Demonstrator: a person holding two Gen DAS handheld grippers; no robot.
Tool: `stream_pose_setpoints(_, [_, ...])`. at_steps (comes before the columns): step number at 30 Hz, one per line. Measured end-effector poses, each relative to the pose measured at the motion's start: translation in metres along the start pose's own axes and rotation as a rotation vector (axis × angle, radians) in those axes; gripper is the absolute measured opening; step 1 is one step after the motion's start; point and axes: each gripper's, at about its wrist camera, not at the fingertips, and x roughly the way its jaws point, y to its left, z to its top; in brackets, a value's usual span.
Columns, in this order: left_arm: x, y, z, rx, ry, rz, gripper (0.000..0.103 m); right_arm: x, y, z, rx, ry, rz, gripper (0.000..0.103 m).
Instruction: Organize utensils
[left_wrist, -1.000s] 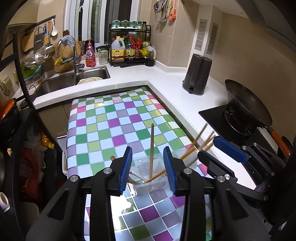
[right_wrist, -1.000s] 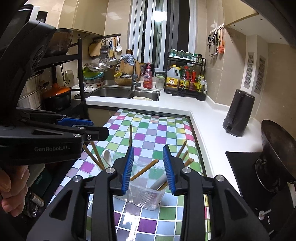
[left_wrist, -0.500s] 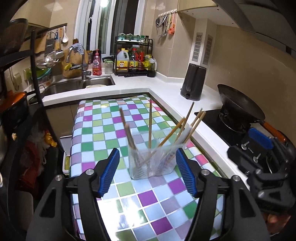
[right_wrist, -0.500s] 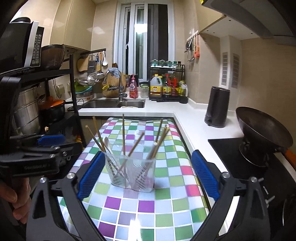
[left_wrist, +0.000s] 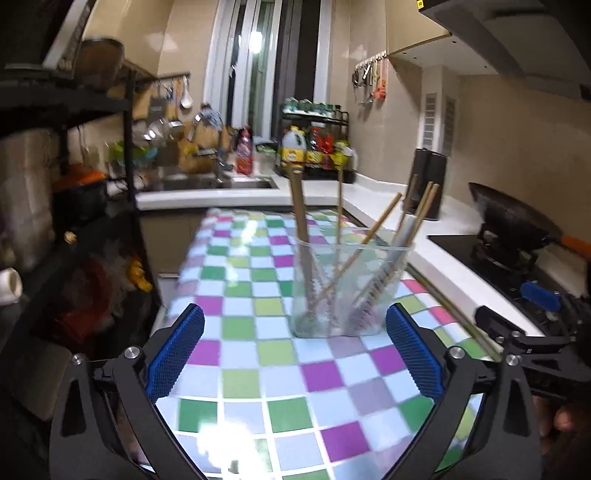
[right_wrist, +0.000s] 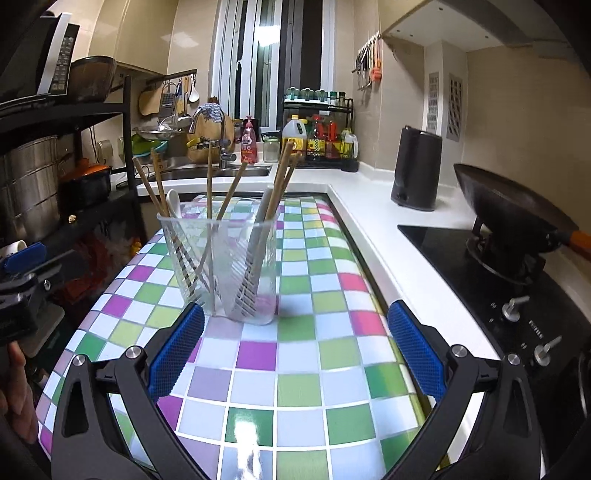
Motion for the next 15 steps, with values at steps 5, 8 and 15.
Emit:
stream_pose_setpoints(5, [0.010,0.002,-0.006,-0.037,0.039,0.017,0.096,0.007,-0.007,-0.012,0.022,0.012,0.006,0.098])
stream_pose_setpoints(8, [0.010,-0.004,-0.010,-0.016,0.032,0.017,0.096,0.009,-0.010,-0.014,0.033,0.015,0.009,0.098])
stream_pose_setpoints(15, [0.014,-0.010,-0.024,-0.052,0.063,-0.001,0.096,0.008,-0.014,-0.015,0.031,-0.014,-0.009,0.098])
